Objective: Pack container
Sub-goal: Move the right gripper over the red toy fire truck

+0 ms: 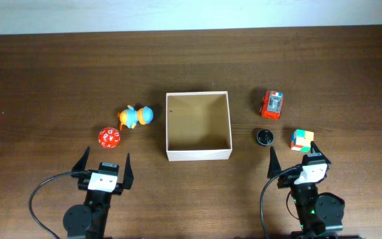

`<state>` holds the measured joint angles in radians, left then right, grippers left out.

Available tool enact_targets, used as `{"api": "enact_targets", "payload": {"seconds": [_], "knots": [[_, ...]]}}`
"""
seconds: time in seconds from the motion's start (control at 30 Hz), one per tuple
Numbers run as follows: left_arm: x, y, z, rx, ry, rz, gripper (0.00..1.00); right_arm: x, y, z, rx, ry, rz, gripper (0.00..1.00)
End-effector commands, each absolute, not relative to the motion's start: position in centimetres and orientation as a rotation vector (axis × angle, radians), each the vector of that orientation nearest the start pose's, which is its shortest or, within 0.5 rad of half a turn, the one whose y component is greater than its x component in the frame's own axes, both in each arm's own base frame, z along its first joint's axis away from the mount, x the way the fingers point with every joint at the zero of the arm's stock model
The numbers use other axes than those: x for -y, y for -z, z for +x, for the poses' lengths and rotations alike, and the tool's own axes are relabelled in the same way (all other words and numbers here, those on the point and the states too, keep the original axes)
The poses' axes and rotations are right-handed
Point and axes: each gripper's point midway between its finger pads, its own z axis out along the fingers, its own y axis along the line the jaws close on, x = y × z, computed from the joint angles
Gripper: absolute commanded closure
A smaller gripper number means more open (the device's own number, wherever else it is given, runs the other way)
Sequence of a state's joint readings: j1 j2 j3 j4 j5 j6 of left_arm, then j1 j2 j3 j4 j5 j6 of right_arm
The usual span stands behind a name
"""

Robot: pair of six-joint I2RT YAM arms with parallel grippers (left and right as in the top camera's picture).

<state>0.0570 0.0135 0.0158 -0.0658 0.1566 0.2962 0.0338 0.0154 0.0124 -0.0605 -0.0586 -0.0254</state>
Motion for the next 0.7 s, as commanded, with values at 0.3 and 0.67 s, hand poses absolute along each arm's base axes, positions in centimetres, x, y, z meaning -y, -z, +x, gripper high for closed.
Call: {"api": "enact_targets", "payload": {"seconds": [0.3,0.67], "knots": [[1.3,-16.0,24.5,-1.603,-0.152,0.324,0.01,-4.5,-25.0,22.7,-1.580,-0.296,-0.100,0.01],[1.3,-16.0,24.5,-1.603,-0.152,0.324,0.01,-6.1,-31.8,28.9,-2.137,-0.405,-0.090,0.01]]}}
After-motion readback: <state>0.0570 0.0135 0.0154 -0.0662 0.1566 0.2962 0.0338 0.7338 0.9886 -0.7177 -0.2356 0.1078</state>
